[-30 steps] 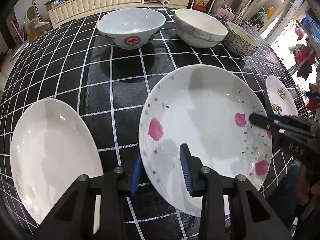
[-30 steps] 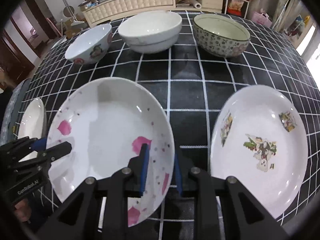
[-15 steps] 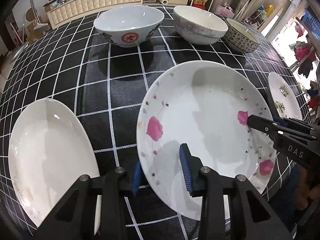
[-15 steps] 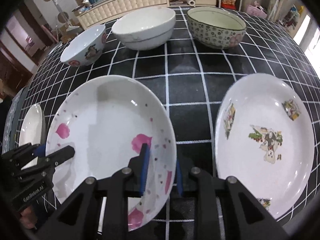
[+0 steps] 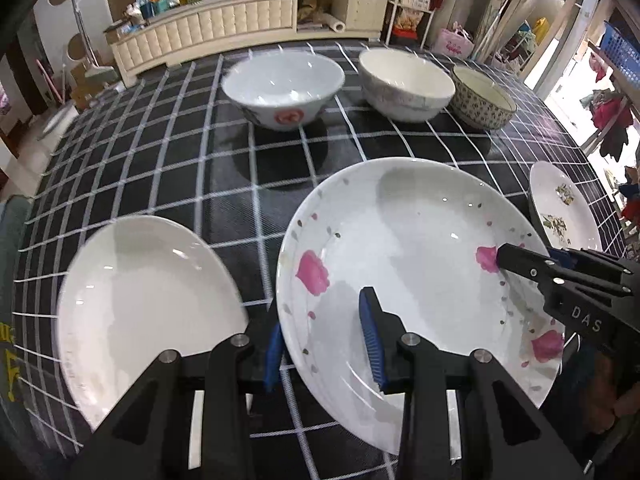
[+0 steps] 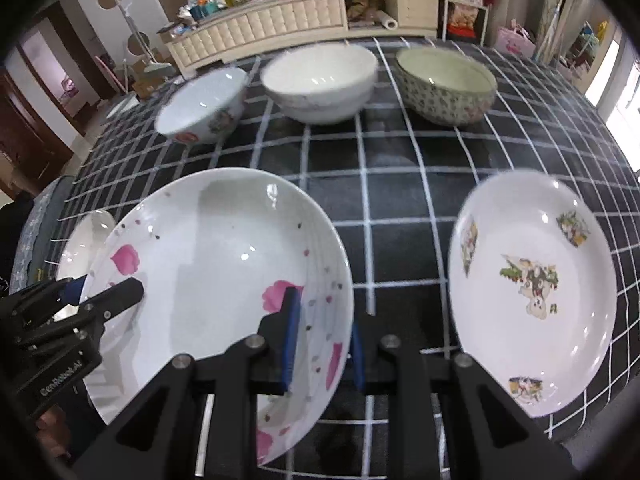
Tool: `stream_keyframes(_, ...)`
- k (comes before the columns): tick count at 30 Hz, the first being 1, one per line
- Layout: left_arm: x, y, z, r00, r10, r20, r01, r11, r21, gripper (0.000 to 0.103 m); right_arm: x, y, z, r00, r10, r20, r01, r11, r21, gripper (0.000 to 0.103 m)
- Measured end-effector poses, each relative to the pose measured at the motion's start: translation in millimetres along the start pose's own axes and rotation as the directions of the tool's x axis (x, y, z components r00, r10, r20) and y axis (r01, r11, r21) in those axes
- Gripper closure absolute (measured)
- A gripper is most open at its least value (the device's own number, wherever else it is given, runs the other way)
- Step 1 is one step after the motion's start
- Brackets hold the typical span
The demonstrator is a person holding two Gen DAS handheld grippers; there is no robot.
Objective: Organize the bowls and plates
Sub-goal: 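Carry the pink-spotted plate over the plain white plate and lower it on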
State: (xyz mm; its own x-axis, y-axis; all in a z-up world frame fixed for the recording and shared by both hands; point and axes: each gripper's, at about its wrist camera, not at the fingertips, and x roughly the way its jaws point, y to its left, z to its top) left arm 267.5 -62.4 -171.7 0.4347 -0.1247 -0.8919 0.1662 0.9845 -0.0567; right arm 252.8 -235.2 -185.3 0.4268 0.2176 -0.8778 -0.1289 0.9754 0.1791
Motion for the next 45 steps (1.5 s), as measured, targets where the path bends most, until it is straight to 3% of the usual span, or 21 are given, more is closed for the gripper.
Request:
stream_keyframes(9,-38.1,49.2,-14.9,0.999,0.035,0.039,-0.032,0.996,-0.081,0.071,-15.9,62.6,14.5,0.998,0.055,0.041,-0.051,0.994,-0.092,0.076)
stream_keyframes(17,-59.8,115.0,-44.5,0.993,0.112,0.039,-0.102,0.976,-0.193,0.071,8.8,128.5,12.4,0.992,0.126,-0.006,-0.124,0.974,-0.187,0.076)
stream_keyframes(22,-57.3,146.6,-64.2,0.988,0.157,0.006,-0.151,0.959,-0.241,0.071,26.3,159.2,8.1,0.991,0.125,-0.036,-0.130,0.964,-0.231,0.076)
stream_keyframes(41,-34.0,179.4,-69.3,0.990,0.140,-0.007,-0.137,0.953,-0.271,0.072,58.7,185.9,15.1,0.997,0.031,-0.077,-0.051,0.960,-0.276,0.076)
stream_keyframes(45,-35.7,185.5,-70.4,0.994,0.109,-0.003,-0.104,0.944,-0.312,0.072,62.0,186.7,18.1,0.995,0.032,-0.093,-0.057,0.960,-0.274,0.076)
